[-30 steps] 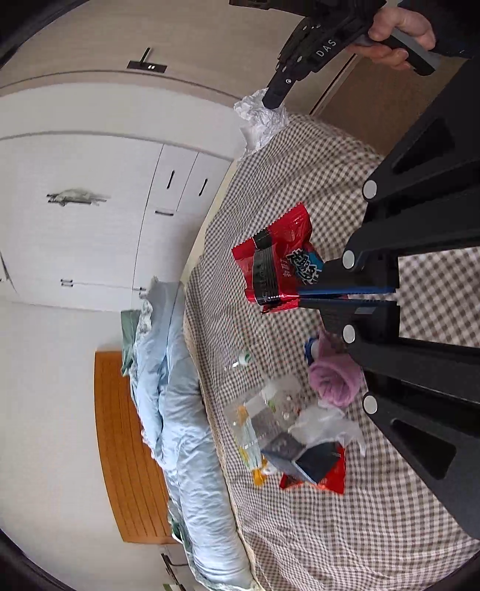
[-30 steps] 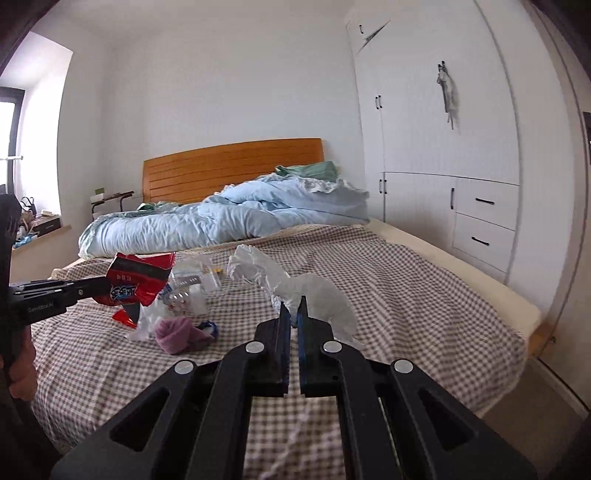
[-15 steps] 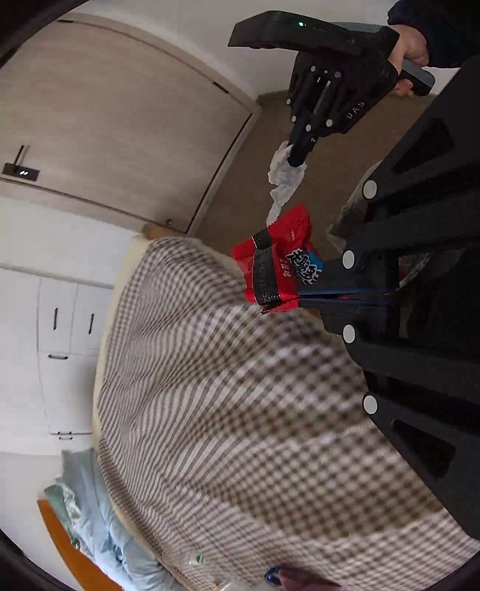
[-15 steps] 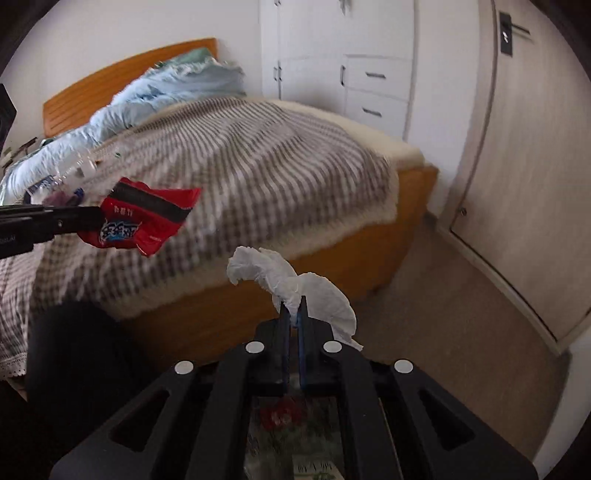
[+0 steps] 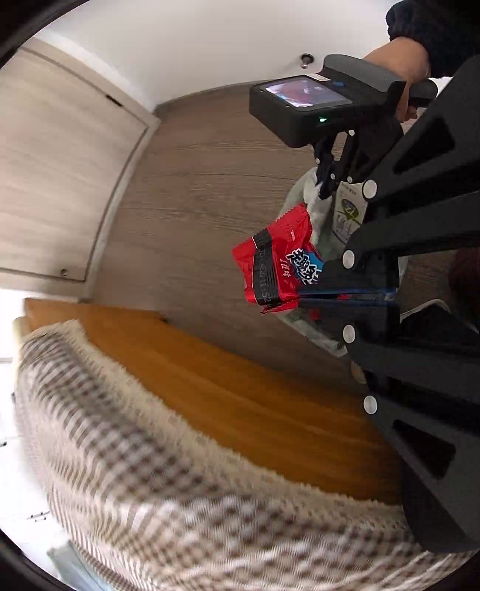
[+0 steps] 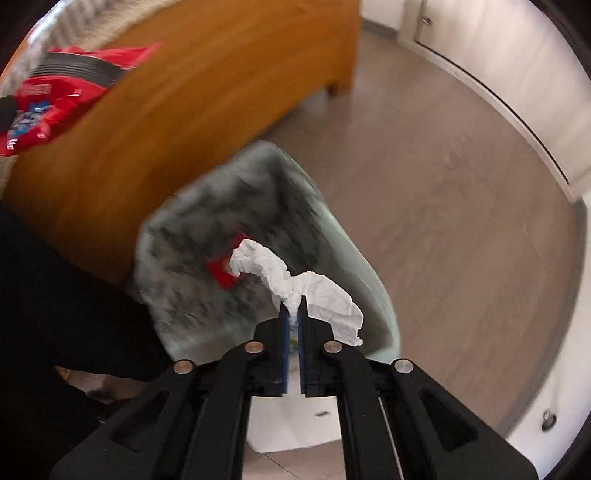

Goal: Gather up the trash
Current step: 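Open both grippers over the bin, releasing the red bag and tissue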

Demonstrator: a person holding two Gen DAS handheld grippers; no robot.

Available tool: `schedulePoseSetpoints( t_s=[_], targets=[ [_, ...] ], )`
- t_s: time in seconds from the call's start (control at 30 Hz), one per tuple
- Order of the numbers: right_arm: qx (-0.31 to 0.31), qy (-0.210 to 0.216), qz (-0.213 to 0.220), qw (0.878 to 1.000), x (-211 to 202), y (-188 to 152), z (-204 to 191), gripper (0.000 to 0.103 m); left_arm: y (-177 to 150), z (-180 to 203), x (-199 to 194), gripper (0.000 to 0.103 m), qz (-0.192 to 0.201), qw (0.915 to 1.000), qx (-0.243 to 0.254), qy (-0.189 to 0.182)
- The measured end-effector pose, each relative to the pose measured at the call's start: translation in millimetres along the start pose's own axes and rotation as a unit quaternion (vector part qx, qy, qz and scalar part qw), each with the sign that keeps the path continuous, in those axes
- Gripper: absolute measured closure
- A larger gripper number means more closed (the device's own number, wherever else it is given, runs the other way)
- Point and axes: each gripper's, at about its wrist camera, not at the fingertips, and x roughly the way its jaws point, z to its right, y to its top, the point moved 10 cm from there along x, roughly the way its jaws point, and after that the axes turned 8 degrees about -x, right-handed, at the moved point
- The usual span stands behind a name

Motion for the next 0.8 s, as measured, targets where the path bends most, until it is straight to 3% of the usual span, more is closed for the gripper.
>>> schedulePoseSetpoints(
  t_s=[0.07,0.13,0.17,0.33,0.37,0.4,0.43,0.57,0.67,0.8],
  targets=[
    [0.009,-0.006,0.003,1.0,-1.3,-3.6,9.2,0.084,-3.6,6.1,10.5,0.103,-0.017,0.9998,0.007,-0.008],
    [0.019,-0.013,0.013,1.0,-6.6,-4.4,16.7,0.058,-6.6,11.5,23.2,0.103,-0.035,0.9993,0.009,-0.011],
    [0.023,-0.011,0.02,0.999,-8.9,-4.4,19.5,0.055,-10.5,13.8,29.4,0.103,-0.044,0.9989,0.011,-0.008],
    [0.037,-0.01,0.045,0.998,-18.2,4.5,29.8,0.054,-30.1,29.5,62.6,0.101,-0.11,0.9929,0.046,0.002],
    [0.041,-0.007,0.05,0.998,-21.6,6.0,30.7,0.054,-35.5,32.0,72.1,0.082,-0.133,0.9898,0.05,0.003],
    [0.042,-0.008,0.054,0.998,-24.8,6.8,32.2,0.054,-40.9,31.6,81.0,0.055,-0.154,0.9867,0.051,0.006],
    [0.04,-0.01,0.055,0.998,-27.1,7.2,32.5,0.053,-44.0,34.4,88.5,0.047,-0.168,0.9845,0.049,0.014],
    [0.037,-0.014,0.063,0.997,-32.8,11.4,31.8,0.053,-43.3,31.6,83.1,0.037,-0.15,0.9883,0.024,0.006],
    [0.034,-0.016,0.064,0.997,-33.4,13.9,31.7,0.053,-42.2,20.3,82.8,0.036,-0.138,0.99,-0.013,0.025],
    [0.023,-0.014,0.059,0.998,-34.4,16.1,25.8,0.053,-42.8,24.2,78.9,0.036,-0.132,0.9909,-0.008,0.026]
  ],
)
